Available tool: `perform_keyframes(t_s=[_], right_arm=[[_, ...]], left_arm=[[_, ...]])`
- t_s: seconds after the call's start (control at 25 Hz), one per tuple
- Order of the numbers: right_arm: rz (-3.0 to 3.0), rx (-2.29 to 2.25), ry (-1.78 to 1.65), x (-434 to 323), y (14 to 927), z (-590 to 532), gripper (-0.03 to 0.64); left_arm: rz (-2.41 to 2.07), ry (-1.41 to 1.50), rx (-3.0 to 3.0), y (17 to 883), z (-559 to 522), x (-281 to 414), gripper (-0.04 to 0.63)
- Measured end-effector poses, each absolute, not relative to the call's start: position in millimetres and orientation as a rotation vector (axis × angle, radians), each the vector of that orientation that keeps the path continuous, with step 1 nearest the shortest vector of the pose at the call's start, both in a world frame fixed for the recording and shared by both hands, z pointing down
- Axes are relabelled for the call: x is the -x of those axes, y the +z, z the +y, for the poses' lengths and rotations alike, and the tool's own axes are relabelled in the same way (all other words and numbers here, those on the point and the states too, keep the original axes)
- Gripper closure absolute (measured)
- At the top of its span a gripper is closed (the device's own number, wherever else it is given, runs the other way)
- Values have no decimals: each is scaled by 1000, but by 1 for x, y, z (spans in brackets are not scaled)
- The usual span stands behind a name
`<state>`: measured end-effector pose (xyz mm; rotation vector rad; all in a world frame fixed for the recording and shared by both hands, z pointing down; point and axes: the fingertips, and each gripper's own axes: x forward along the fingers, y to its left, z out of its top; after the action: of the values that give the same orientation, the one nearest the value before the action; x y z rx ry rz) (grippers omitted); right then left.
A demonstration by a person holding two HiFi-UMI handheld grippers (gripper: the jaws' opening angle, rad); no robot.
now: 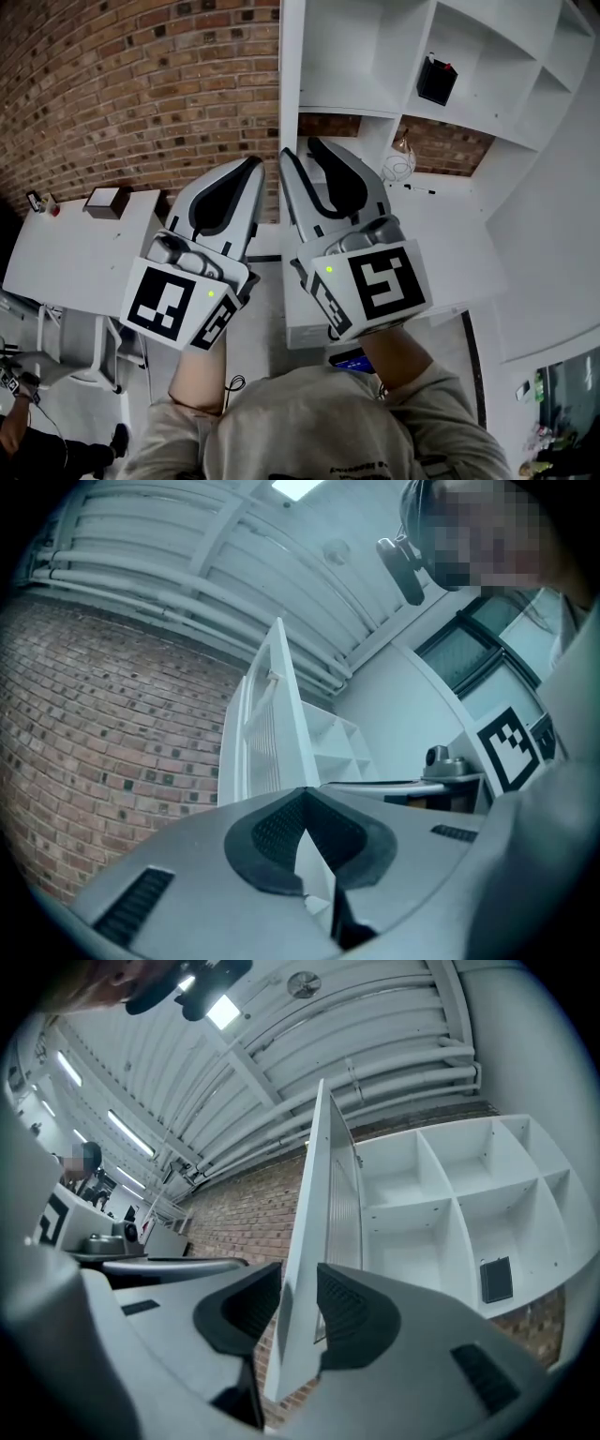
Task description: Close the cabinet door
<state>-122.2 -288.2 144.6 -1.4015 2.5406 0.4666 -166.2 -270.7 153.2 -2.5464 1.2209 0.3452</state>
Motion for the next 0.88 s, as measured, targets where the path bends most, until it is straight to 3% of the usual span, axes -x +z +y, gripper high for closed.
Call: perform_keyframes(t_s=[0.88], right_arm=[[2483,1670,462,140,157,-317,486]], left_arm=[[1122,325,2597,163,-283,176,589]])
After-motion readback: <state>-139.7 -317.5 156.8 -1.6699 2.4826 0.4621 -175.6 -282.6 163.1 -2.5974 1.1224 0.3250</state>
